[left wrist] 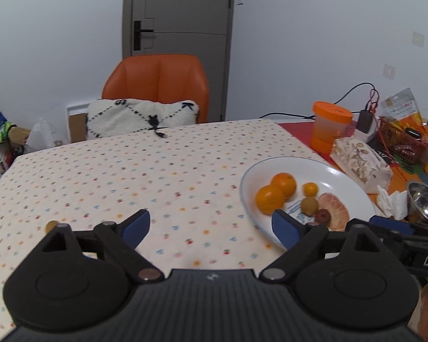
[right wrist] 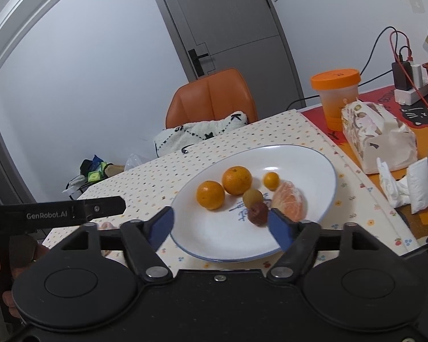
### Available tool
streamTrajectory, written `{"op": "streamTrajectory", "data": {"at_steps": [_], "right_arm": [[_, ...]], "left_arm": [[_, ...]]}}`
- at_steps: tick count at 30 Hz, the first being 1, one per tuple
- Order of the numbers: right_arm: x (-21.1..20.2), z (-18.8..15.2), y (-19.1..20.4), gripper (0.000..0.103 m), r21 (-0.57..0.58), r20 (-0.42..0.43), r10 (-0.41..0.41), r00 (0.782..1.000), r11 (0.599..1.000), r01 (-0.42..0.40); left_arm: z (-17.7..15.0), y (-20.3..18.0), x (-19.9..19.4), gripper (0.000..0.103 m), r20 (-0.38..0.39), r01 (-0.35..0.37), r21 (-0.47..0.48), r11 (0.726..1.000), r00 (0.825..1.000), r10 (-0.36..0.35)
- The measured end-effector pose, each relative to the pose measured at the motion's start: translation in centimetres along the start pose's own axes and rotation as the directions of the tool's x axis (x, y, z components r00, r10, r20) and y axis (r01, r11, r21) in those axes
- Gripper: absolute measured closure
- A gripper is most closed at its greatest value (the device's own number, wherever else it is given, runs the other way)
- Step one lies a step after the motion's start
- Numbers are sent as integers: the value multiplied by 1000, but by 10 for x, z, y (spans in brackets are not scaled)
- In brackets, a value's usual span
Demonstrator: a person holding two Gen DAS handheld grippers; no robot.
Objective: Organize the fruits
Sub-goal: 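Move both tools back to the fruit on the tablecloth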
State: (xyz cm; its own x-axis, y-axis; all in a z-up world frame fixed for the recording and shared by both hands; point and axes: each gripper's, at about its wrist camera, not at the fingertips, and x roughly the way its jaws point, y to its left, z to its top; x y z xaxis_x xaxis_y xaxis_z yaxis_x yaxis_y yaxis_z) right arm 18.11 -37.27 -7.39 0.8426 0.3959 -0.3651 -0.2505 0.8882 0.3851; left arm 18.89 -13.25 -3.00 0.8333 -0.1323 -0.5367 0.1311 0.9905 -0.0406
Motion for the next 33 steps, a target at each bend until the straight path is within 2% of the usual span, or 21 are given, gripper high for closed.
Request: {"op": "streamTrajectory", "data": {"at_steps": [2, 4, 8, 11, 22, 33], "right_arm": [[0, 0, 6, 21, -11, 6, 7, 1000, 1000, -7], [1, 1, 11, 14, -20, 7, 18, 1000, 1000, -17], [3, 2, 20, 11, -31, 8, 40, 999, 999, -40], [6, 2, 25, 6, -27, 9, 59, 998, 998, -59], [21, -2, 50, 5, -51, -20, 114, 993, 992, -115], [36, -5, 76, 5, -80, -60, 163, 985, 983, -168]], "left_arm": [[-1, 7, -5, 11, 8, -17, -2, 1000, 1000, 17], [-2, 14, -9, 9, 16, -34, -10, 999, 999, 34], [-4, 29, -17, 8, 24, -61, -33, 998, 998, 62], [-5, 39, -20, 7, 21, -78, -51, 996, 997, 79], [-16, 70, -34, 7, 18, -142, -96, 985, 989, 145], [-29, 112, -45, 7, -9, -212, -185, 960, 977, 214]]}}
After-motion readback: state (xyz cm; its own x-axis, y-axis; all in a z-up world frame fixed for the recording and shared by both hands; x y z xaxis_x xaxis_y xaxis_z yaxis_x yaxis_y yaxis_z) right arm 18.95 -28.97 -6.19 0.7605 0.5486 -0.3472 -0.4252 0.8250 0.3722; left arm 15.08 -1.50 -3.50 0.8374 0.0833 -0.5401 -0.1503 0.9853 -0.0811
